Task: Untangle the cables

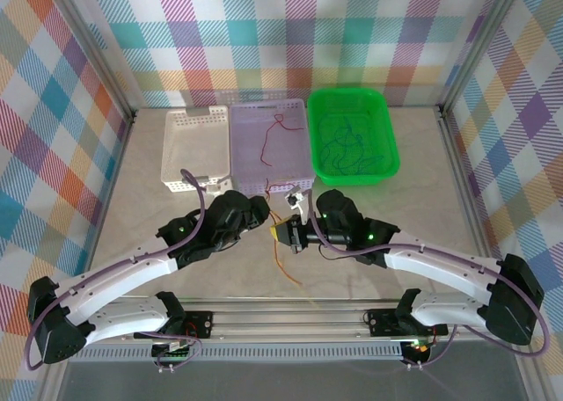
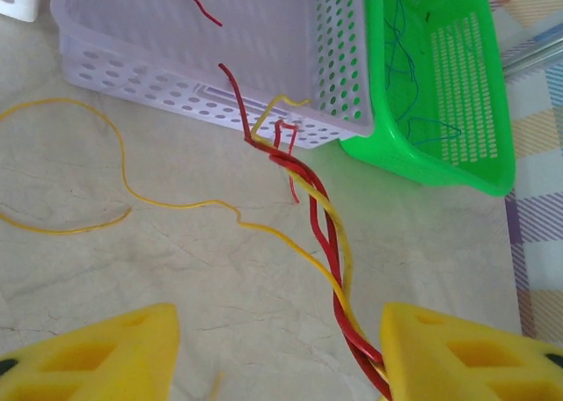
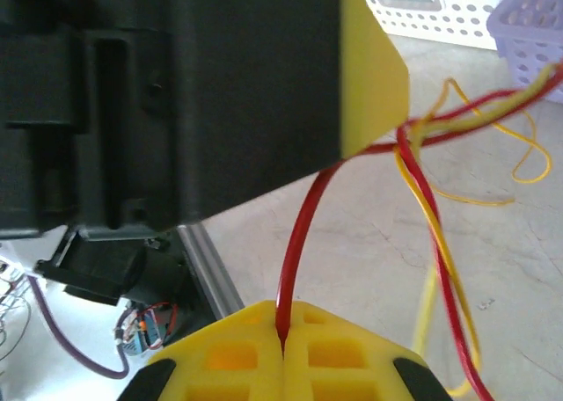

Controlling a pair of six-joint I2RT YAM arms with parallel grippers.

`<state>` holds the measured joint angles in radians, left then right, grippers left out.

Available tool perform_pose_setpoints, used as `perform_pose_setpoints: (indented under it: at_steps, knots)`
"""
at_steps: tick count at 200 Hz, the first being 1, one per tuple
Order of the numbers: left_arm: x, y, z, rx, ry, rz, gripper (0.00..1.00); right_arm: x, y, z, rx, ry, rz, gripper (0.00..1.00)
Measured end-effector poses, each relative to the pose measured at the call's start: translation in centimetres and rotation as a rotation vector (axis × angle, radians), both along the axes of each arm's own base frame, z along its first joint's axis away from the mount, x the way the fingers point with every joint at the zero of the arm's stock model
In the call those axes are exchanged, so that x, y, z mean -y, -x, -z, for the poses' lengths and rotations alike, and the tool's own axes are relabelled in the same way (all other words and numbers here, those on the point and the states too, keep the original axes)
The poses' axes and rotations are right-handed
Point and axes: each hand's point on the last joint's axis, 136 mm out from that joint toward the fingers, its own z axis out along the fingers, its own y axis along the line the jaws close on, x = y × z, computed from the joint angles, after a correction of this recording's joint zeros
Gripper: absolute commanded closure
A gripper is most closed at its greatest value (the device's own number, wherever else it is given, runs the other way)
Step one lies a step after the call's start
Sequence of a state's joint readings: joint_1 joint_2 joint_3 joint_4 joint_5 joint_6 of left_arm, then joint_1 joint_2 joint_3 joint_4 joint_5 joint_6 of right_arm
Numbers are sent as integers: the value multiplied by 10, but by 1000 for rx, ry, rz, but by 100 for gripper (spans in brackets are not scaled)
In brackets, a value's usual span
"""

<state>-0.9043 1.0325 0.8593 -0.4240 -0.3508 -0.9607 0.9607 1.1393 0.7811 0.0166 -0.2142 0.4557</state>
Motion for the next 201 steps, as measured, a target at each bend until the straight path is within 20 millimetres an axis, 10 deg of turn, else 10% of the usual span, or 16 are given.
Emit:
perform_pose_setpoints:
  at_steps: [71, 201]
  knots:
    - [-18, 25, 42, -33, 34, 28, 28, 21, -1, -46, -24, -157, -46, 100]
    - [20, 30, 13, 138, 335, 193, 10, 47, 44, -148, 35, -422, -246, 100]
